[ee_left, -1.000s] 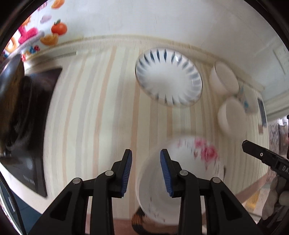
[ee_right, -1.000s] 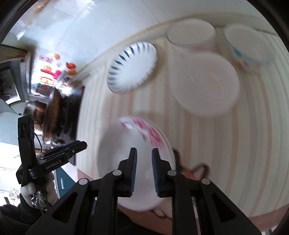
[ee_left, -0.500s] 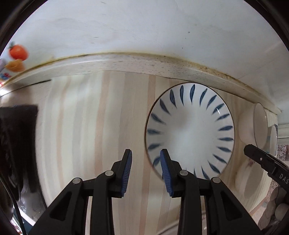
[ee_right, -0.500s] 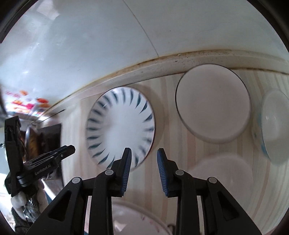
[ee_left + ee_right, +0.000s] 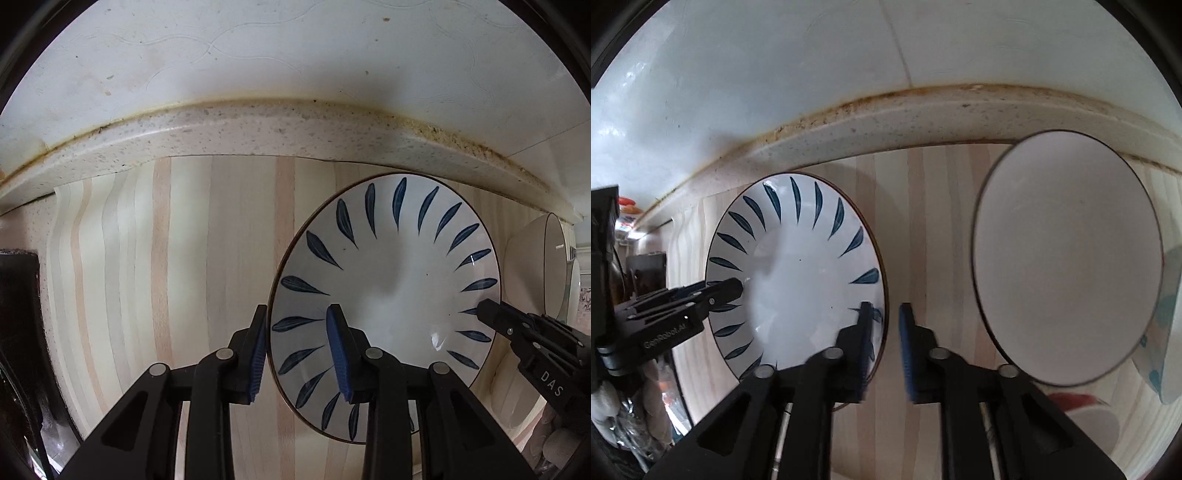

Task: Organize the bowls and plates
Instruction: 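Move both grippers to the blue-leaf plate and grip its rim, then carry the blue-leaf plate with both grippers onto the pink-flower plate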

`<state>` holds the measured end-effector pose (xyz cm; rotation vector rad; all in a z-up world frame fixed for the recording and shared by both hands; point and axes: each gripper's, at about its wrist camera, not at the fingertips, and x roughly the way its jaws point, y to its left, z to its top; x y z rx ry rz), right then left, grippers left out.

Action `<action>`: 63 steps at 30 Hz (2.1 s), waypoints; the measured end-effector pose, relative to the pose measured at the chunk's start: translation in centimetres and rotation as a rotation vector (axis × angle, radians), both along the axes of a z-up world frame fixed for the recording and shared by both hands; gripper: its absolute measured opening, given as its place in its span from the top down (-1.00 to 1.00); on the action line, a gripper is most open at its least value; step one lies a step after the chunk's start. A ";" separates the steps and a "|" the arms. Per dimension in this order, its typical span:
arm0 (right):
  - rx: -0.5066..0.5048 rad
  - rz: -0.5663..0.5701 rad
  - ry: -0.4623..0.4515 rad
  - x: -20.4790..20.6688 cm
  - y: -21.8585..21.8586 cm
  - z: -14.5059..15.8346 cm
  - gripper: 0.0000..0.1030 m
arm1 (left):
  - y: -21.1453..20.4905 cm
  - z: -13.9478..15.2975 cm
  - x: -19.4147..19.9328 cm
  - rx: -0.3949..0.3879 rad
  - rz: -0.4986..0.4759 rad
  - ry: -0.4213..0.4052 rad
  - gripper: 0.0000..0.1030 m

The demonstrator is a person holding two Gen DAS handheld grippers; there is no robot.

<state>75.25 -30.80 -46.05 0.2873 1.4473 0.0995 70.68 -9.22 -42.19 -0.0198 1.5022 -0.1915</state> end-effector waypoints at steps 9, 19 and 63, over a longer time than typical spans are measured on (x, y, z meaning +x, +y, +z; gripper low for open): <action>-0.009 0.015 -0.015 -0.6 0.7 0.4 0.81 | 0.4 1.9 -1.6 0.006 -0.002 -0.037 0.45; 0.019 0.042 -0.040 -2.4 1.0 3.8 0.81 | 1.7 5.5 -4.7 -0.008 0.005 -0.072 0.44; 0.109 0.090 0.094 -26.0 -2.1 2.0 0.81 | -2.5 2.6 -22.5 0.037 -0.036 0.037 0.44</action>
